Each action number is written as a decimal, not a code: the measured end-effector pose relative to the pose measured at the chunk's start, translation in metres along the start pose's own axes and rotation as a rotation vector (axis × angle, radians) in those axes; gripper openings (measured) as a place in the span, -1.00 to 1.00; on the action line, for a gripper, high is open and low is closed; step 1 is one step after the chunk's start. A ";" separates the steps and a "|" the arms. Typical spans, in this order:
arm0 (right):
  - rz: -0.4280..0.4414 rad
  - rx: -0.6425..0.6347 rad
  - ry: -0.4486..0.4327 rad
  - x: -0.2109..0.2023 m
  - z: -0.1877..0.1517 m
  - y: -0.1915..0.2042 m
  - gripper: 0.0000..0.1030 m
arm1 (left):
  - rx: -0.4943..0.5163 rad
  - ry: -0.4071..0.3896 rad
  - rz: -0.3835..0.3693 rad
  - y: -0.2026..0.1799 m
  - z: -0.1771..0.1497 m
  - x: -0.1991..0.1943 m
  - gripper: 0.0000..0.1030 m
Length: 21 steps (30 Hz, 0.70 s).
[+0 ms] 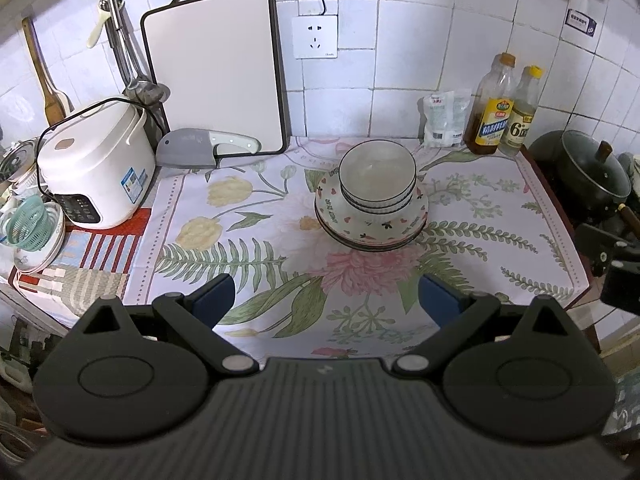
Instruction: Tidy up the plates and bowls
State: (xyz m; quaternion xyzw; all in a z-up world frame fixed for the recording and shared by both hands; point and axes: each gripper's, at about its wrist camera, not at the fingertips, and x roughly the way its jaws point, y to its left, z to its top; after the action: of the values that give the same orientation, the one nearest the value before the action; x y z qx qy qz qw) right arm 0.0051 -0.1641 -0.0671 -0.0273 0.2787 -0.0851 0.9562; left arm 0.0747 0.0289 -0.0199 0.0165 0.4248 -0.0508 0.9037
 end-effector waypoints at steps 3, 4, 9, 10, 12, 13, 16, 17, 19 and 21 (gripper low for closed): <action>0.003 0.000 0.005 -0.001 -0.001 0.000 1.00 | -0.004 -0.014 0.007 0.000 -0.002 -0.003 0.93; 0.003 -0.001 0.006 -0.002 -0.001 0.000 1.00 | -0.009 -0.020 0.009 0.001 -0.003 -0.003 0.93; 0.004 -0.001 0.009 -0.004 -0.003 0.001 1.00 | -0.007 -0.059 0.029 -0.002 -0.005 -0.007 0.93; 0.003 -0.001 0.012 -0.005 -0.003 0.002 1.00 | -0.009 -0.058 0.025 -0.001 -0.005 -0.007 0.93; 0.004 -0.001 0.019 -0.004 -0.004 0.003 1.00 | -0.010 -0.051 0.021 0.000 -0.006 -0.007 0.93; 0.005 0.000 0.020 -0.004 -0.004 0.003 1.00 | -0.011 -0.048 0.020 0.000 -0.006 -0.006 0.93; 0.010 0.006 0.028 -0.003 -0.005 0.002 1.00 | -0.014 -0.039 0.018 0.000 -0.008 -0.006 0.93; 0.013 0.008 0.030 -0.003 -0.005 0.002 1.00 | -0.016 -0.036 0.018 0.000 -0.009 -0.006 0.93; 0.014 0.010 0.034 -0.002 -0.005 0.003 1.00 | -0.017 -0.031 0.020 0.001 -0.008 -0.005 0.93; 0.013 0.011 0.038 -0.001 -0.005 0.003 1.00 | -0.017 -0.026 0.024 0.001 -0.009 -0.005 0.93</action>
State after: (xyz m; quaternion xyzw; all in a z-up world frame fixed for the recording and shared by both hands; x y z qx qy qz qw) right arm 0.0020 -0.1614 -0.0705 -0.0188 0.2965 -0.0810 0.9514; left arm 0.0648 0.0306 -0.0221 0.0135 0.4131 -0.0364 0.9099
